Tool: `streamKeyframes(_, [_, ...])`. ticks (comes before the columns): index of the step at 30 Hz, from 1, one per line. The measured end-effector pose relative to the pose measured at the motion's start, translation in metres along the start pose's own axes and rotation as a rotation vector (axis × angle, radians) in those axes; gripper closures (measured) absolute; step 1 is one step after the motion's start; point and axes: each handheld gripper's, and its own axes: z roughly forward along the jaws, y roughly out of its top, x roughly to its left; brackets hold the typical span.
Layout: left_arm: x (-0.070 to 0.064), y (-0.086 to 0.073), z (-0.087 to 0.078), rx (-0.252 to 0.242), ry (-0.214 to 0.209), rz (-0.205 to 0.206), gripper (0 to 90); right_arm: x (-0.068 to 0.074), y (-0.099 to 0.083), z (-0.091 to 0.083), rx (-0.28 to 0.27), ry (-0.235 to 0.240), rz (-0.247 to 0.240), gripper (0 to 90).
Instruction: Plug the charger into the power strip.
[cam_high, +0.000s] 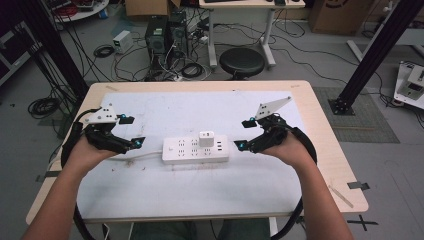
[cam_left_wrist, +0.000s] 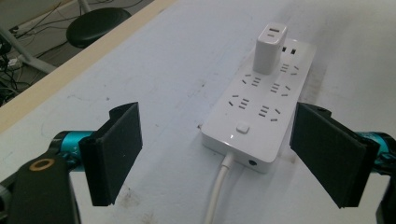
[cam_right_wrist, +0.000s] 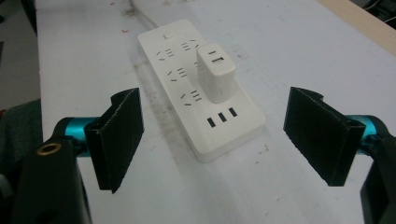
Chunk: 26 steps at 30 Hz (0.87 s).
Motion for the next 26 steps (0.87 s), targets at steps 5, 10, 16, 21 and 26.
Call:
streamKeyframes(5, [-0.001,0.001,-0.002,-0.005,-0.005,0.004,16.9,0.004,-0.004,-0.006,-0.016,-0.015,0.018,20.6])
streamKeyframes(10, [0.000,0.002,-0.005,-0.017,-0.014,-0.001,16.9,0.006,-0.007,-0.012,-0.022,-0.046,0.026,20.6])
streamKeyframes(16, [-0.001,0.004,-0.003,-0.017,-0.017,0.001,16.9,0.006,-0.011,-0.016,-0.016,-0.062,0.034,20.6])
streamKeyframes(21, [-0.002,0.004,0.000,-0.001,-0.016,0.002,16.9,0.005,-0.012,-0.017,-0.016,-0.060,0.039,20.7])
streamKeyframes(26, [-0.004,0.005,-0.001,0.005,-0.015,0.007,16.9,0.003,-0.012,-0.018,-0.011,-0.065,0.049,20.6])
